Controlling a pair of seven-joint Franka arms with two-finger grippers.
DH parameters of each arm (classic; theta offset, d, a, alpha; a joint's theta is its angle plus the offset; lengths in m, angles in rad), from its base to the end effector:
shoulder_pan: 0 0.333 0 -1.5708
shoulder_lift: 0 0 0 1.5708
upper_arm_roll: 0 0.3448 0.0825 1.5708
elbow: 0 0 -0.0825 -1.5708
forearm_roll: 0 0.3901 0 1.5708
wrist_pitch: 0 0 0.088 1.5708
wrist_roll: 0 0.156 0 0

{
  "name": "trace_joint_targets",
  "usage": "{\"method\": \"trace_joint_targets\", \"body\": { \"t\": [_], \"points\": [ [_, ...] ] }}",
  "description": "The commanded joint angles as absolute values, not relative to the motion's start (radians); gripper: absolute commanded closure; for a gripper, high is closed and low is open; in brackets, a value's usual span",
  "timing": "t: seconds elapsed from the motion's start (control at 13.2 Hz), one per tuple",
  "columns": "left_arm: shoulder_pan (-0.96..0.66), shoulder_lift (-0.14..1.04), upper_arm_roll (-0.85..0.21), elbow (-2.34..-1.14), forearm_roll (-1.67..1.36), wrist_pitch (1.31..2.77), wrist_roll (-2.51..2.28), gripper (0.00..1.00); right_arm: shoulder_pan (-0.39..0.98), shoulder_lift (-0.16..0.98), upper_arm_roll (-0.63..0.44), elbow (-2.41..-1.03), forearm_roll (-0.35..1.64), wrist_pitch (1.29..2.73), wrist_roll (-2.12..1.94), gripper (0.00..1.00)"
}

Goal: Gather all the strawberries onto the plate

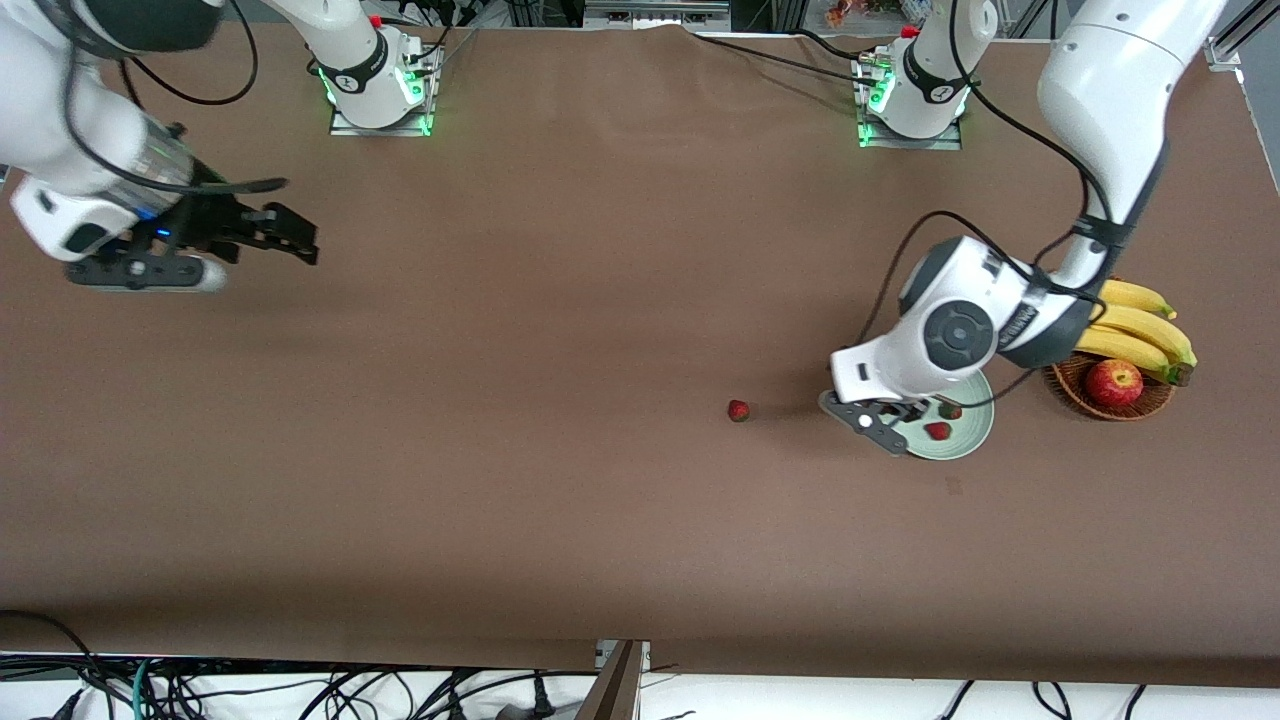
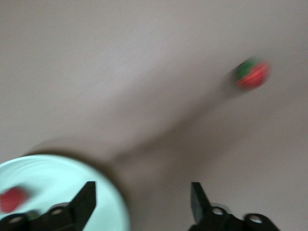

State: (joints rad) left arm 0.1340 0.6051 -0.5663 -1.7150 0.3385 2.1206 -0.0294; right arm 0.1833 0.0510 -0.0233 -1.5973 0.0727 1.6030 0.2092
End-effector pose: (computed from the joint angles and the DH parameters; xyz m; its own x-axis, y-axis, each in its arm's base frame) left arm 0.6333 -0.2276 0.2442 0.8594 -0.5039 -0.0869 -0.5026 -0.8637 0.0380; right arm 0.5670 0.1031 0.5658 0.9969 -0.0513 -0.0592 -0.0548 -0.9967 -0.0603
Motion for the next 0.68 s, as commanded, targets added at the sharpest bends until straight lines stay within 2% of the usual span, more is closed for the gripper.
{"method": "trace_joint_targets", "body": {
  "t": [0.0, 0.15, 0.38, 0.61],
  "points": [
    [0.017, 0.659, -0.555, -1.636, 0.316, 2.114, -0.274, 0.0, 0.173, 0.06, -0.038, -1.546, 0.061, 1.542, 0.186, 0.01],
    [-0.075, 0.715, -0.546, -1.594, 0.325, 2.216, -0.436, 0.0, 0.172, 0.063, -0.04, -1.54, 0.008, 1.549, 0.187, 0.0],
    [-0.176, 0.759, -0.431, -1.609, 0.386, 2.423, -0.462, 0.0, 0.172, 0.064, -0.04, -1.542, -0.009, 1.554, 0.199, 0.01],
    [-0.183, 0.816, -0.422, -1.609, 0.451, 2.494, -0.462, 0.0, 0.173, 0.063, -0.038, -1.54, -0.005, 1.563, 0.195, 0.0]
  ]
}}
